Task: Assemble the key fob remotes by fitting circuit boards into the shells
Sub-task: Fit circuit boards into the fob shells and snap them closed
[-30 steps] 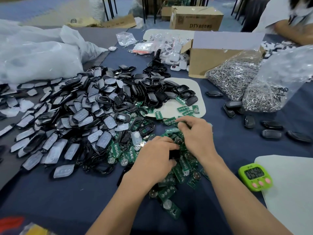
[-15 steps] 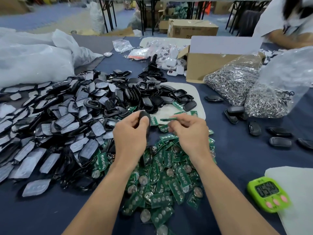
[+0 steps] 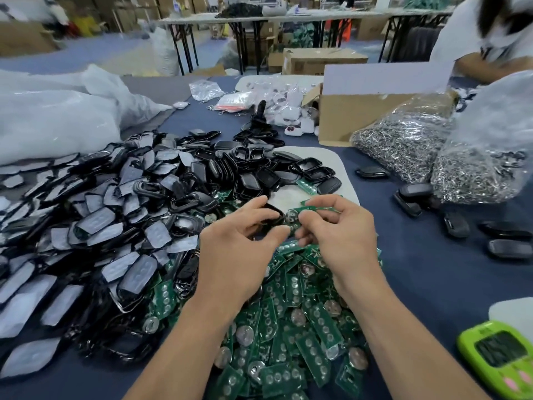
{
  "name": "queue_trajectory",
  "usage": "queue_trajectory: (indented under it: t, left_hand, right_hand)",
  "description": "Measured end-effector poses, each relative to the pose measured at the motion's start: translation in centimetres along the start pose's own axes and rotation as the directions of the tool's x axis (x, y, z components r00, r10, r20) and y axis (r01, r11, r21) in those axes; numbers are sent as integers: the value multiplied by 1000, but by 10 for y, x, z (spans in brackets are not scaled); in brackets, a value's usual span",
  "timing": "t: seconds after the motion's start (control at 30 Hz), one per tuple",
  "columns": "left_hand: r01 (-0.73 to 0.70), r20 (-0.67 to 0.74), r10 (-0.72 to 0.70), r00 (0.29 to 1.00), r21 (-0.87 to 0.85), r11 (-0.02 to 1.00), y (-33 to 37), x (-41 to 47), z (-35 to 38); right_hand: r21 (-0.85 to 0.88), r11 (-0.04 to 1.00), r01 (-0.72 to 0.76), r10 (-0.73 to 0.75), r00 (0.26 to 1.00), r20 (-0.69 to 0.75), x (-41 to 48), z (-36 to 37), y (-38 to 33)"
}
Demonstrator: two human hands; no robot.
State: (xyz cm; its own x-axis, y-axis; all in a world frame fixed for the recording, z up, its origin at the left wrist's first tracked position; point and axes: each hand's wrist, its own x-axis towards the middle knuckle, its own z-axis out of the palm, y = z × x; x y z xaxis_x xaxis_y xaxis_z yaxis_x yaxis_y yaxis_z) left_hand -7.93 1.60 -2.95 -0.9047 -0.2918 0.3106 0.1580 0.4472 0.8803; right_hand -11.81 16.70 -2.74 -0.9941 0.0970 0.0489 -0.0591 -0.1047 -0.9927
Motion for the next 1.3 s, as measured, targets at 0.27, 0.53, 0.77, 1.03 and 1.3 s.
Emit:
queue_trajectory:
  t: [0.27,0.53,0.77,1.03,1.3]
  left_hand:
    - [28,83,-32,996,46,999,2,6,-5]
    - [131,179,-113,977,-91,987,-3,8,-4]
    - [223,179,-162,970,-412,883,-3,12,-7]
    - [311,60,-319,946,-456,834,-5,15,-7]
    - [325,56,-334,941,-429,843,-6,15,-3]
  right_hand:
    - [27,1000,-9,9,1000,11,5,-7,-2]
    - [-148,986,72,-40,978,206,-1,2,4]
    - [-211,975,71,-52,994,96,0,2,5]
    - [-13,1000,16,-16,1000,9,0,2,-1]
    - [104,990,-91,93,995,-18,-4,-2,-3]
